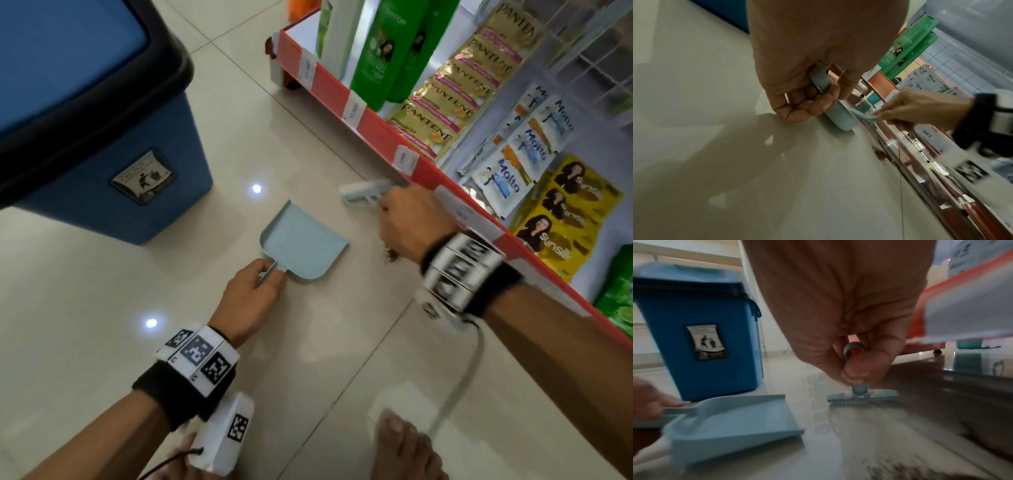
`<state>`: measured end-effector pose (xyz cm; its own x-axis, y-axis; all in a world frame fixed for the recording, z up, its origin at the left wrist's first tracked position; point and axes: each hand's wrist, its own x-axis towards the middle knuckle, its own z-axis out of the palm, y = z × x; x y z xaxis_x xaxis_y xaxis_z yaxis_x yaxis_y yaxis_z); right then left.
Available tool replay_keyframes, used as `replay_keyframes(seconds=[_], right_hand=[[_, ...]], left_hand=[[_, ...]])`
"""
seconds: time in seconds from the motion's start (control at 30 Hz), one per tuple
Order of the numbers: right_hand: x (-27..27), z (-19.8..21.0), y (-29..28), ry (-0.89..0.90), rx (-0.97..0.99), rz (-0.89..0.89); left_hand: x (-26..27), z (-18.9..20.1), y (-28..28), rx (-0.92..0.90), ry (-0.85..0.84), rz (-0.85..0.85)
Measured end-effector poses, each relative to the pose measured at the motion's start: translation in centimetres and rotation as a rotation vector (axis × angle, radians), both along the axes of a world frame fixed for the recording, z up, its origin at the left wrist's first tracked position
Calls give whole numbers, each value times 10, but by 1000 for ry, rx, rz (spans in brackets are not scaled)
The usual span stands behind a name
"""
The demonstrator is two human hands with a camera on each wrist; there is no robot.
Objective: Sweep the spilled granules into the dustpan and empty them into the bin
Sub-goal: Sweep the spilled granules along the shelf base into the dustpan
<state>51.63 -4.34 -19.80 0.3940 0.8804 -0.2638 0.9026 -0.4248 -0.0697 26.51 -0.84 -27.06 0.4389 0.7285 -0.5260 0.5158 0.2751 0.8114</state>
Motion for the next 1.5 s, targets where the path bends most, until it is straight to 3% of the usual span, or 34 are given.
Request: replay_keyframes(seconds=[0.1, 0.27, 0.33, 0.43, 0.53, 0.67, 0.77, 0.97, 1.1, 1.33, 1.5], right_hand=[[2, 18, -14, -49, -1, 23], [-18, 26, 55, -7, 291, 157], [-28, 13, 88, -60, 281, 204], [-28, -3, 103, -30, 194, 104], [-16, -9, 67, -18, 89, 73], [11, 2, -25, 72, -80, 30], [25, 23, -69, 24, -51, 41], [18, 33, -42, 7, 212, 148], [6, 14, -19, 49, 173, 134], [40, 14, -106, 64, -3, 44], [57, 29, -153, 53, 164, 55]], left_hand=[[3, 1, 3, -5, -18, 14], [9, 1, 2, 4, -31, -12], [8, 1, 1, 6, -24, -20], [5, 1, -2, 12, -16, -22], [0, 4, -5, 20, -24, -45], [-5, 3, -6, 18, -17, -54], [-1, 4, -7, 14, -22, -85], [18, 6, -18, 15, -16, -150], [19, 8, -25, 34, 19, -187], [11, 3, -32, 86, 47, -240], [23, 1, -35, 100, 13, -270]])
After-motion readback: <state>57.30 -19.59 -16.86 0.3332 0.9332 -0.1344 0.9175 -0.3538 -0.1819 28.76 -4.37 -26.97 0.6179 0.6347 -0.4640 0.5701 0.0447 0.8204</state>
